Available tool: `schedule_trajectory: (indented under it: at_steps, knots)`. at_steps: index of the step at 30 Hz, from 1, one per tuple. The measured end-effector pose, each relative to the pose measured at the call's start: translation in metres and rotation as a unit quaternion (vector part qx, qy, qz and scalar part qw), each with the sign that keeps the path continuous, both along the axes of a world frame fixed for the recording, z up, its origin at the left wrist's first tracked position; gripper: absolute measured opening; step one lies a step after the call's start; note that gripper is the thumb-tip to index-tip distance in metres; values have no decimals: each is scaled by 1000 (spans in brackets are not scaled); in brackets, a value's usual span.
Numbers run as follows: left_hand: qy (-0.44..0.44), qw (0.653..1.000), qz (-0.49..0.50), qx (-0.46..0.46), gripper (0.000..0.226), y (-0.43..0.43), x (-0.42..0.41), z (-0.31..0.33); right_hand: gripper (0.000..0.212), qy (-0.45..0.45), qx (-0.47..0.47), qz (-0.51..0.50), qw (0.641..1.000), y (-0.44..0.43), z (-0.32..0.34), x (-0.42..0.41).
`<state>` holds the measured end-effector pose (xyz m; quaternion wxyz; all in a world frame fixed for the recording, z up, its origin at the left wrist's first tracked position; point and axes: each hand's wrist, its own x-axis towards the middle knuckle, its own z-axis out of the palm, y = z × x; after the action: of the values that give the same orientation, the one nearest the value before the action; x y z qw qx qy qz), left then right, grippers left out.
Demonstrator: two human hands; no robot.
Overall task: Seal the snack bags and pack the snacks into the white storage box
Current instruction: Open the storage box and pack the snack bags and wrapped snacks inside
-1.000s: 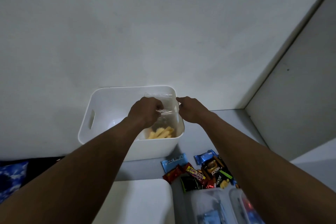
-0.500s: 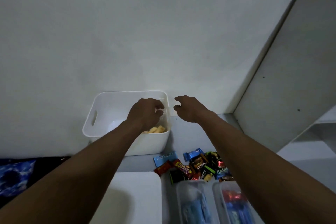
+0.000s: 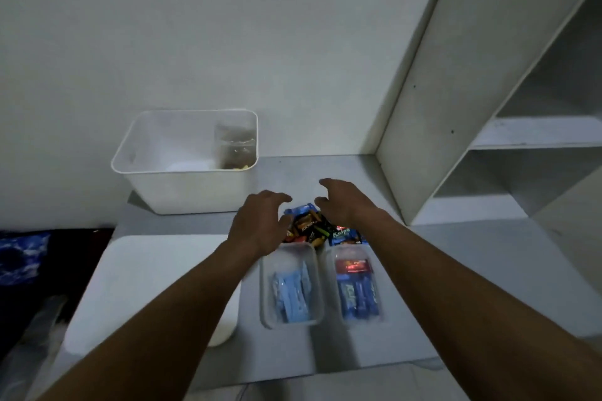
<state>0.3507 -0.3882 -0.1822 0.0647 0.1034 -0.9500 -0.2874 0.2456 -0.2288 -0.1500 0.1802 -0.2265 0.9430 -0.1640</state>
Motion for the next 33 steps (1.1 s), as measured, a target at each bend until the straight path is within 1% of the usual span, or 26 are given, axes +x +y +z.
schedule_trajectory:
  at_steps: [5,10,17,20,24,28,33]
  knots:
    - [-45,999,-5,-4,48,30,27,-42,38,-16,-9,-43,999,43,-46,31]
    - [-104,994,39,-3,71,39,57,-82,53,8,-24,-34,999,48,-82,71]
    - [-168,980,98,47,89,41,74,-111,58,-5,21,5,1000,29,-114,103]
    - [-193,970,123,84,88,39,74,-120,56,-32,31,-15,999,24,-122,106]
    - [-177,957,161,160,69,38,70,-125,52,-86,-6,-67,994,19,-129,110]
    - [-168,950,186,187,77,30,72,-116,58,-108,-58,-111,986,17,-126,114]
    - [-134,943,183,242,75,20,71,-82,57,-110,-146,-146,972,20,-97,116]
